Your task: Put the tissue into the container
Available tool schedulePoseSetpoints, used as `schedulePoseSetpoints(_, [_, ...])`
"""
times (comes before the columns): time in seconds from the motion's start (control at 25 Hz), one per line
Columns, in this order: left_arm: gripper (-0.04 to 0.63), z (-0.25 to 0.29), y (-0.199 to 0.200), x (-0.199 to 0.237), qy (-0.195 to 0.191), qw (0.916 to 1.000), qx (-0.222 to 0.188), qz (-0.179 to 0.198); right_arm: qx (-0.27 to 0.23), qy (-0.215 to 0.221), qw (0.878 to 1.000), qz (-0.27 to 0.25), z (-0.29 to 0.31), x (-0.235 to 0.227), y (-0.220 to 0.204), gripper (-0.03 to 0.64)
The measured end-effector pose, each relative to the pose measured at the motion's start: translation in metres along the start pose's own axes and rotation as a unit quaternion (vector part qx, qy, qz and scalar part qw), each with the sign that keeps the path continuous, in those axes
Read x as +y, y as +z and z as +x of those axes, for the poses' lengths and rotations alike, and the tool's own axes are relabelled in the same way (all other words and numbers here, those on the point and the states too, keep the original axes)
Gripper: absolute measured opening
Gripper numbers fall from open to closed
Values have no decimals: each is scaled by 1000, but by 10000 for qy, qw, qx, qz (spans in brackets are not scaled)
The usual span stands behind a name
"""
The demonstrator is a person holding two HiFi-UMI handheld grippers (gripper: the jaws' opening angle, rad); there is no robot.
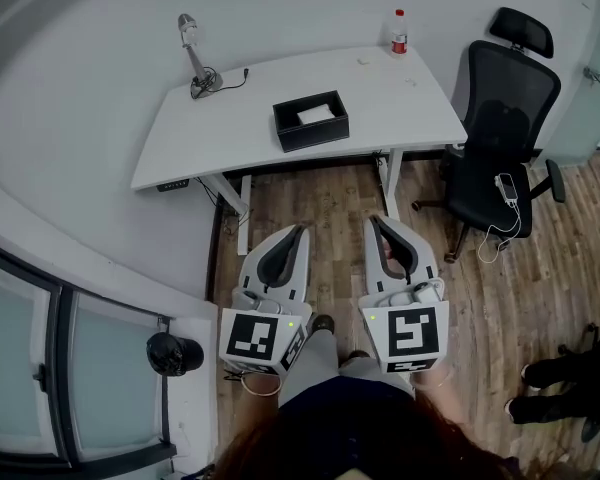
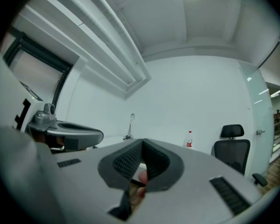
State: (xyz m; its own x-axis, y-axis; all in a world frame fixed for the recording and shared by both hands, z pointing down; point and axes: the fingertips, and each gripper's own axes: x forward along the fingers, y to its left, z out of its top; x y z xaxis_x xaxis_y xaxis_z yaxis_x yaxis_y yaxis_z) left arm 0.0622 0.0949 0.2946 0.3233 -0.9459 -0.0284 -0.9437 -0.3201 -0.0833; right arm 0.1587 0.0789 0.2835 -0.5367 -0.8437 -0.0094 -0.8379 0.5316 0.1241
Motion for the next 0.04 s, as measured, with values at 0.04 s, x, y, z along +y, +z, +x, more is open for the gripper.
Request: schedulePoseSetpoints(0.04, [32,3,-1,1,-6,10000,5,9,2,-16,10000,22,3,-2,-1,20])
